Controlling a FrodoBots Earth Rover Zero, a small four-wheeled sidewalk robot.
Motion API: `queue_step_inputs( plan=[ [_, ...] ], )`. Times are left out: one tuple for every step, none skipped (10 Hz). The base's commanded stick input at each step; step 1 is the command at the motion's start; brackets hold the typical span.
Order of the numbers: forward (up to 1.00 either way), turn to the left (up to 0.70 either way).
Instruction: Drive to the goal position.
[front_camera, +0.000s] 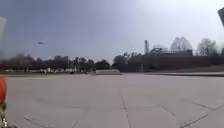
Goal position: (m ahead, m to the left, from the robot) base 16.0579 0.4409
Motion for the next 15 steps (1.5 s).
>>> queue_step_inputs(
  plan=[
    [1.0,0.4],
    [1.0,0.4],
    [1.0,0.4],
    [1.0,0.4],
    [1.0,0.4],
    [1.0,0.4],
    [1.0,0.4],
    [1.0,0.4],
    [1.0,0.4],
    [1.0,0.4],
    [1.0,0.4],
    [1.0,0.38],
    [1.0,0.1],
    [1.0,0.0],
    [1.0,0.0]
  ],
)
